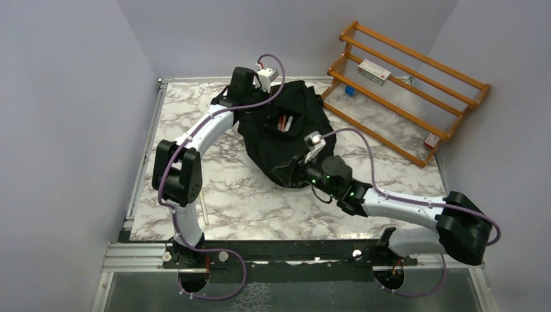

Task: Pack the student bag
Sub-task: Pick up the stationery from the center of the board.

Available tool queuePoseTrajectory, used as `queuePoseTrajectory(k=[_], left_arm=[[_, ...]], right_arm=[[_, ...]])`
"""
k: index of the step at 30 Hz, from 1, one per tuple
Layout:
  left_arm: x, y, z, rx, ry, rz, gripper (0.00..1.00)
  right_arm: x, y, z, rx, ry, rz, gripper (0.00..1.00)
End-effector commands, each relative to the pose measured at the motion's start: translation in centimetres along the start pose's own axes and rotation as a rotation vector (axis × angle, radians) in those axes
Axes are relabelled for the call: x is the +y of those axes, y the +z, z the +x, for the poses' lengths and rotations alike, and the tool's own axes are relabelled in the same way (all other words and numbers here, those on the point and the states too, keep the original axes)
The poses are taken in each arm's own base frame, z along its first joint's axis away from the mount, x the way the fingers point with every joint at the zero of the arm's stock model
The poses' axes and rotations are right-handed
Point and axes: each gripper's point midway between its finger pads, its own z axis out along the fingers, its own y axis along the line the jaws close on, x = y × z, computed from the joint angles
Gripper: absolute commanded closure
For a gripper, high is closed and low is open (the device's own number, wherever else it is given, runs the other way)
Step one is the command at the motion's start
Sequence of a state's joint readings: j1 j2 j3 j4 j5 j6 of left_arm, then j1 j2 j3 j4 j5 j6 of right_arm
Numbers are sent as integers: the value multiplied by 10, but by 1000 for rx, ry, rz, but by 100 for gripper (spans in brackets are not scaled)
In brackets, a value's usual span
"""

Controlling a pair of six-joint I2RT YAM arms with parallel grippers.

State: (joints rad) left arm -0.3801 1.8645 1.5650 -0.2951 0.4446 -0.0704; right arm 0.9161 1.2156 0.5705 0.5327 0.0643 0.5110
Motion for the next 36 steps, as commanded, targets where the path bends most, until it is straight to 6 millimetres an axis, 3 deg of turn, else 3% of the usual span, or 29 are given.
queuePoseTrajectory(k=[1, 5, 14, 18, 22, 29, 36], left_arm=[[-11, -12, -32, -53, 13, 12, 100], [-9, -15, -38, -56, 15, -1, 100], [-10, -21, -50, -68, 19, -5, 100], [-9, -23, -55, -77, 22, -12, 100], [-11, -24, -56, -78, 23, -9, 100], [-12, -26, -55, -75, 23, -4, 100], [-13, -28, -55, -76, 25, -4, 100]], right_arm=[[50, 19, 18, 35, -147, -164, 51], [82, 41, 62, 125, -217, -274, 51], [104, 108, 145, 331, -278, -350, 49], [115, 136, 157, 350, -300, -349, 48], [112, 157, 181, 415, -310, -295, 45], [114, 176, 213, 472, -344, -224, 38], [114, 189, 221, 465, -363, -174, 34]])
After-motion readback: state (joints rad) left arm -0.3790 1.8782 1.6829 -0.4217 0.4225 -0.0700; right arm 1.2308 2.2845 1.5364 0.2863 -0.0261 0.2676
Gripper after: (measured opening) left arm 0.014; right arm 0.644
